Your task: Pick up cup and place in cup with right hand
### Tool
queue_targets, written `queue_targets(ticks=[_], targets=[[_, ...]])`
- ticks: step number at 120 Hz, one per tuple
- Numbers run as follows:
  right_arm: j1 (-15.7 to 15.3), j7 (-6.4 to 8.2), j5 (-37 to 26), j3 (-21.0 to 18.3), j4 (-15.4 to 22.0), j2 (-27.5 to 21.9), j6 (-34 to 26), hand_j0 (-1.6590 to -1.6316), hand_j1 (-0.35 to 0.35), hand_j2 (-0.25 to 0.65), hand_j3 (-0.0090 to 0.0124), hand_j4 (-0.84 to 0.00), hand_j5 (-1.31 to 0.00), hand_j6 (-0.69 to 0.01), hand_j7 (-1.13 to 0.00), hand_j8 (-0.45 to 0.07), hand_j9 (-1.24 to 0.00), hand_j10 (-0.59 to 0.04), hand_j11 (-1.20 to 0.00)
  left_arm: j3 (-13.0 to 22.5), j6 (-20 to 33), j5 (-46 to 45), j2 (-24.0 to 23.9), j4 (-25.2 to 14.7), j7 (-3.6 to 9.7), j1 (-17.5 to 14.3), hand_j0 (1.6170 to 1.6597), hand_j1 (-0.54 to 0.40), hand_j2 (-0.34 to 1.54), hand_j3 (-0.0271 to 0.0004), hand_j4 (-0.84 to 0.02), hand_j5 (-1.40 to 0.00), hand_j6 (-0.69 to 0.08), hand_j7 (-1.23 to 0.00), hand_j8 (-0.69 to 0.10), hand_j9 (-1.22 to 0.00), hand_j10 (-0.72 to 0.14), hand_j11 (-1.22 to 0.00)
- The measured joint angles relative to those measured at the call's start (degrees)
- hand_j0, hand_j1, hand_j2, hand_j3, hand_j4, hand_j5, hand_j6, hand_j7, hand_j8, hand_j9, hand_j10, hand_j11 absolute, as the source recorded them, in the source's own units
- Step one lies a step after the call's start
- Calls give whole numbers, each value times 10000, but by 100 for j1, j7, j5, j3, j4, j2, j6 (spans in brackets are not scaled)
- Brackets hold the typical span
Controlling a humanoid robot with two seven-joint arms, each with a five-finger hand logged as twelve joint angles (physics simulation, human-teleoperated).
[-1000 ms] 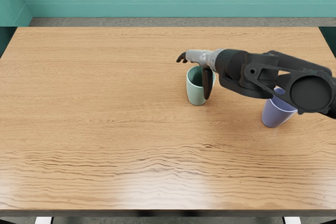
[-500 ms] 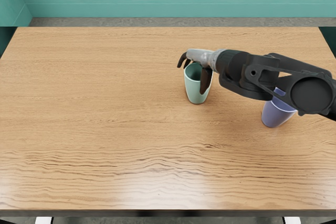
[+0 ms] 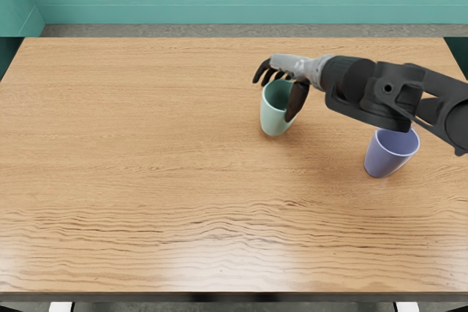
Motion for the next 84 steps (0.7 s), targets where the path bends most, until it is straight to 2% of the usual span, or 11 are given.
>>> queue_targets(ticks=[12,29,55,70,84], targets=[[12,0,132,92,263,-223,25,-16580,750,463,0,-3763,-4954,-3788,-4922,-3335,-4918,-3783,-4918,-2,0,0,0,0,0,0,16581,3490,0,0,-1,0,-2,0,-1,0,0,0],[27,0,376,235,522,-580,138,-16580,887,742,0,-3977,-5266,-4010,-5224,-3120,-5262,-3634,-5235,0,0,0,0,0,0,0,16581,3491,0,0,-2,0,-2,0,-2,0,-1,0],[33,0,947,766,1099,-1406,732,-16581,1000,1180,0,-4095,-5490,-4144,-5422,-3127,-5429,-3641,-5421,-2,0,0,0,0,0,0,16581,3491,0,0,-2,0,-3,0,-2,0,-1,0],[32,0,1279,1054,1326,-1904,1113,-16581,1049,1347,0,-4113,-5530,-4165,-5458,-3095,-5451,-3631,-5444,-3,0,0,0,0,0,0,16581,3491,-1,0,-2,0,-3,0,-2,0,-1,0],[26,0,1620,1375,1470,-2333,1571,-16581,1111,1713,0,-4152,-5535,-4190,-5489,-3285,-5458,-3769,-5448,-1,0,0,0,0,0,0,16581,3491,-1,0,-2,1,-3,1,-2,1,-1,1]])
